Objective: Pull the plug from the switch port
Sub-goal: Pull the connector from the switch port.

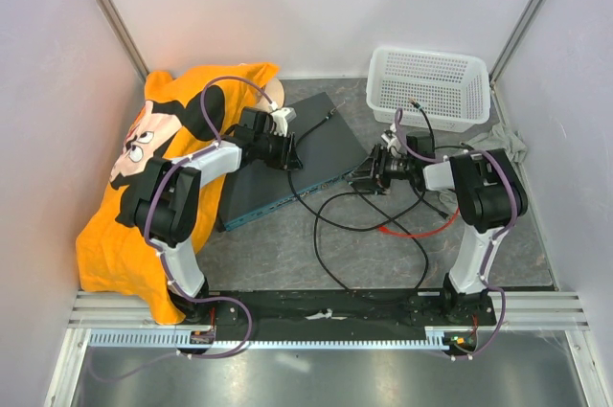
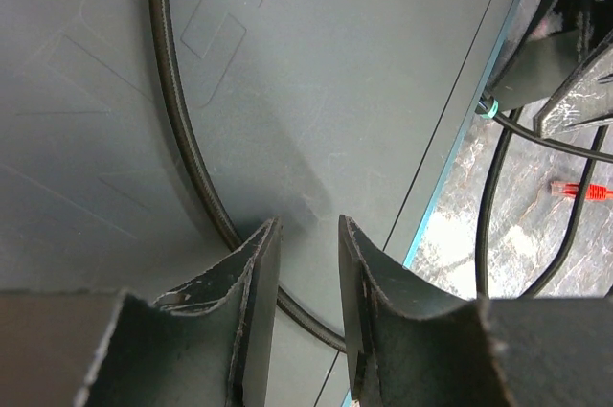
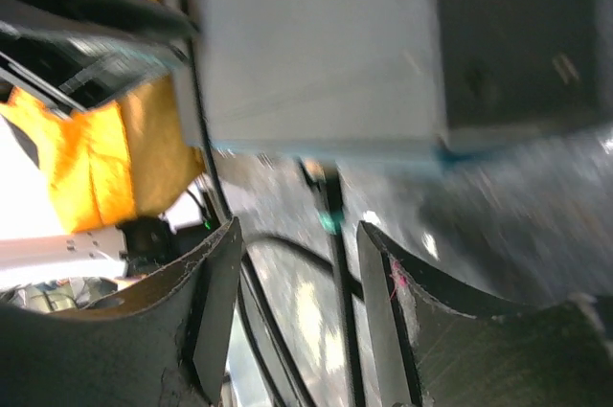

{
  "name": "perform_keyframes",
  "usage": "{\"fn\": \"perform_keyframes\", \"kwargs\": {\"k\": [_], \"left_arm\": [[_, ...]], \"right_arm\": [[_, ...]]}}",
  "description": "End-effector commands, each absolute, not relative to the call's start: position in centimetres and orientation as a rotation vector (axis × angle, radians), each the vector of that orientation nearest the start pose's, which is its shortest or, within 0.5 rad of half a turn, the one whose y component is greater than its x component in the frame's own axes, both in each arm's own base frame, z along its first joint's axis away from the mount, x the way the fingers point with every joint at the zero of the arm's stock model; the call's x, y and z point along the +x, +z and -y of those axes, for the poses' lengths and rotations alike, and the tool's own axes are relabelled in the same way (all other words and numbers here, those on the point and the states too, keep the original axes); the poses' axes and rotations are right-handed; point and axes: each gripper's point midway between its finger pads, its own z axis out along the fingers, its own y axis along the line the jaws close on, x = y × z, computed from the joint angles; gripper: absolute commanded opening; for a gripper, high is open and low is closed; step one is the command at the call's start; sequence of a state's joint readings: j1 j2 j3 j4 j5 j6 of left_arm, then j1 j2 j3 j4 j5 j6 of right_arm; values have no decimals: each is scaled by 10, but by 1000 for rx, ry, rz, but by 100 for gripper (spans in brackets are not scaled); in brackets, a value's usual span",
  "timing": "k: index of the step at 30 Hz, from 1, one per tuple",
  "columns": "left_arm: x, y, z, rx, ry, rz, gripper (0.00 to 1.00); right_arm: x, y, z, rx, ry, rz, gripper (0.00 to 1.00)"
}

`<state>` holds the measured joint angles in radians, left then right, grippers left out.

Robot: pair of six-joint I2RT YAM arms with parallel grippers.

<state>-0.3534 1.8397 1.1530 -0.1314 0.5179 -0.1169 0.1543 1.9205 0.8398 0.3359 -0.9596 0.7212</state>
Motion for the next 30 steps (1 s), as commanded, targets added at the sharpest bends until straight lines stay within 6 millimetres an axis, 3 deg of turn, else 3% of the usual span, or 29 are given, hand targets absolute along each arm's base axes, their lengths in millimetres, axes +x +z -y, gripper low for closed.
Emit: {"fn": "perform_keyframes", "kwargs": {"k": [1,8,30], "left_arm": [[380,41,231,515,-796,-2409,39],[382,53,228,530,-770,-2386,39],[384,46,225,544,-741,-2395,38]], "right_arm": [[362,52,-226,199,1594,-2278,58],[360,42,-231,227,1586,-2300,55],[366,32,-232,281,1598,-2317,43]]}}
